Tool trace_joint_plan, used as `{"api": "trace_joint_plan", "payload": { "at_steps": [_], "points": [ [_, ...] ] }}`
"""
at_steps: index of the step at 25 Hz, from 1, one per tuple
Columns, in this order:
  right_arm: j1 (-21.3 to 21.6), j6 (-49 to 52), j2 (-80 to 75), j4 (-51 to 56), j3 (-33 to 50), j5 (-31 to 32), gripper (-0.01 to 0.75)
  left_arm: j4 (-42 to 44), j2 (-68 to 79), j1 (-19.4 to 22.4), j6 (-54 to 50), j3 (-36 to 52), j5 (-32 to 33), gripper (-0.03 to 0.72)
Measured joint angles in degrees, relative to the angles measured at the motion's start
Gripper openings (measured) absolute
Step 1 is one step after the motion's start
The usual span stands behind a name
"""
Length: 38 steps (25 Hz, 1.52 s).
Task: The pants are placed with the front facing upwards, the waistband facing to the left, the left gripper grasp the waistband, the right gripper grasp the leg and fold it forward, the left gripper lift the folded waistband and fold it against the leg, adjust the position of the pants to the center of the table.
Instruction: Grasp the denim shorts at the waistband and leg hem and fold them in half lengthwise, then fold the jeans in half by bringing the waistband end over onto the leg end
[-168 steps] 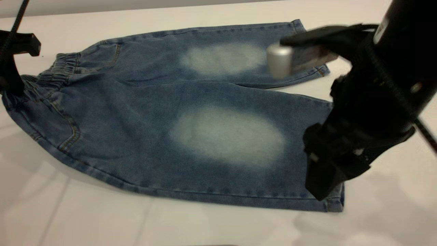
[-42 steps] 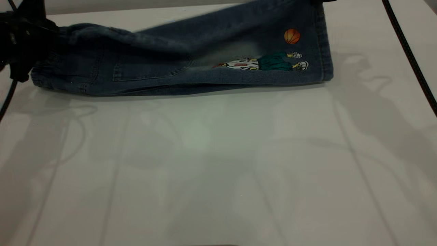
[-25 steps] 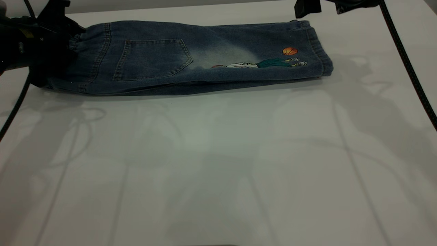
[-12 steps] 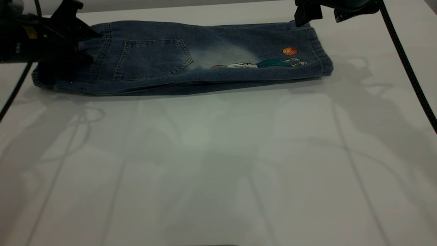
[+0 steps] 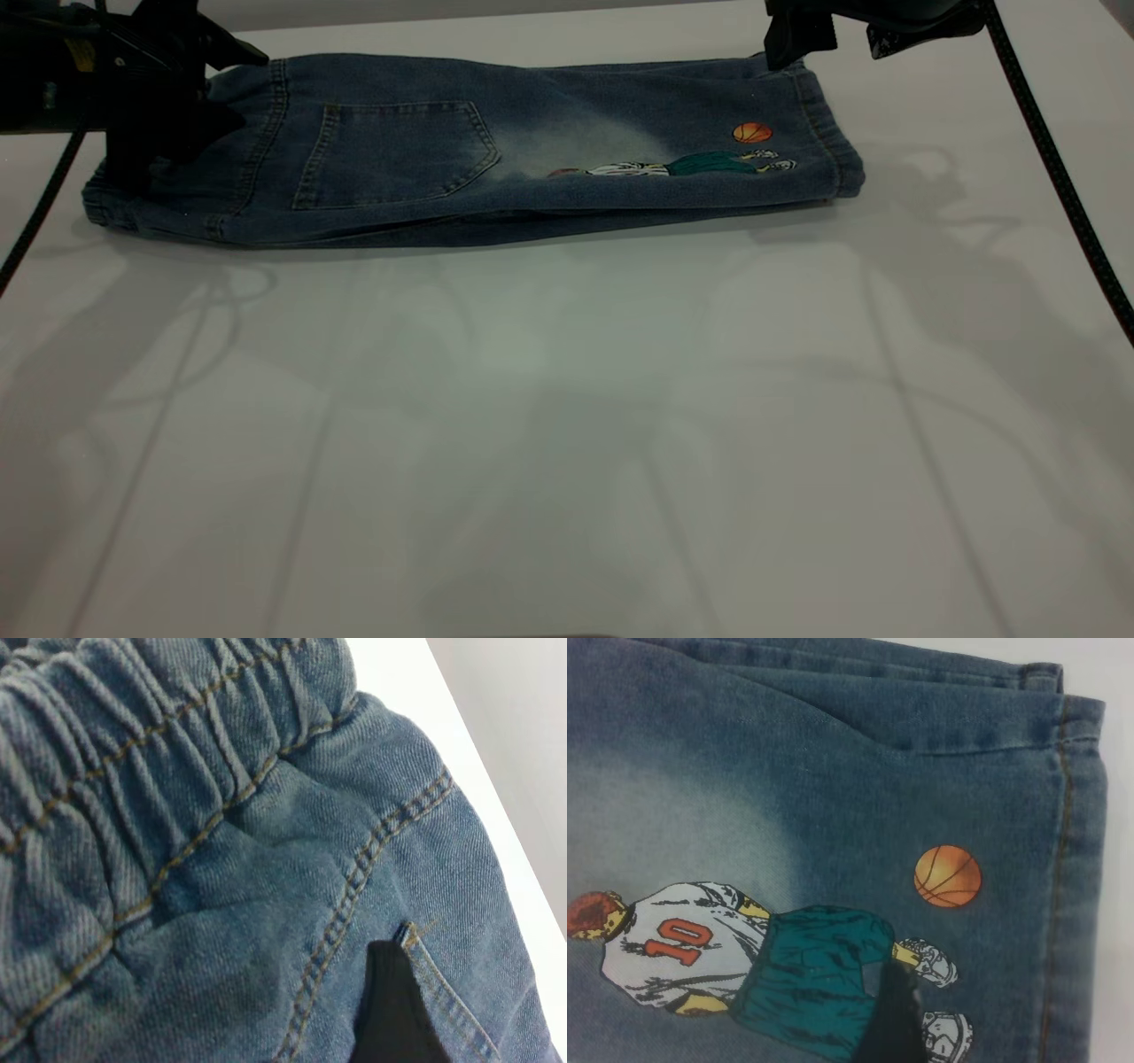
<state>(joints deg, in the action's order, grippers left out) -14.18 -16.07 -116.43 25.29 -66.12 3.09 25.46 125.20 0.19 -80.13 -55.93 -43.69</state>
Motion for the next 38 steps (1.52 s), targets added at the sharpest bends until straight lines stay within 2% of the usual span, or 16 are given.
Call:
{"api": "trace_joint_plan", "payload": {
  "at_steps": [16, 22, 24, 29, 38],
  "points": [
    [0.0, 0.0, 0.0, 0.0, 0.0, 1.31, 0.549, 1.7, 0.0, 0.0, 0.05, 0.0, 0.0, 0.408],
    [0.0, 0.04, 0.0, 0.0, 0.0, 1.36, 0.549, 1.22, 0.0, 0.46, 3.27, 0.0, 3.04, 0.408],
    [0.0, 0.04, 0.0, 0.0, 0.0, 1.36, 0.549, -1.54, -0.27, 0.46, 6.05, 0.0, 6.54, 0.408],
    [0.0, 0.04, 0.0, 0.0, 0.0, 1.46, 0.549, -11.43, -4.75, -0.21, 19.25, -2.04, 23.18, 0.408],
    [0.0, 0.04, 0.0, 0.0, 0.0, 1.52, 0.549, -29.07, -10.58, -1.02, 53.82, -9.82, 47.77, 0.408]
  ]
}}
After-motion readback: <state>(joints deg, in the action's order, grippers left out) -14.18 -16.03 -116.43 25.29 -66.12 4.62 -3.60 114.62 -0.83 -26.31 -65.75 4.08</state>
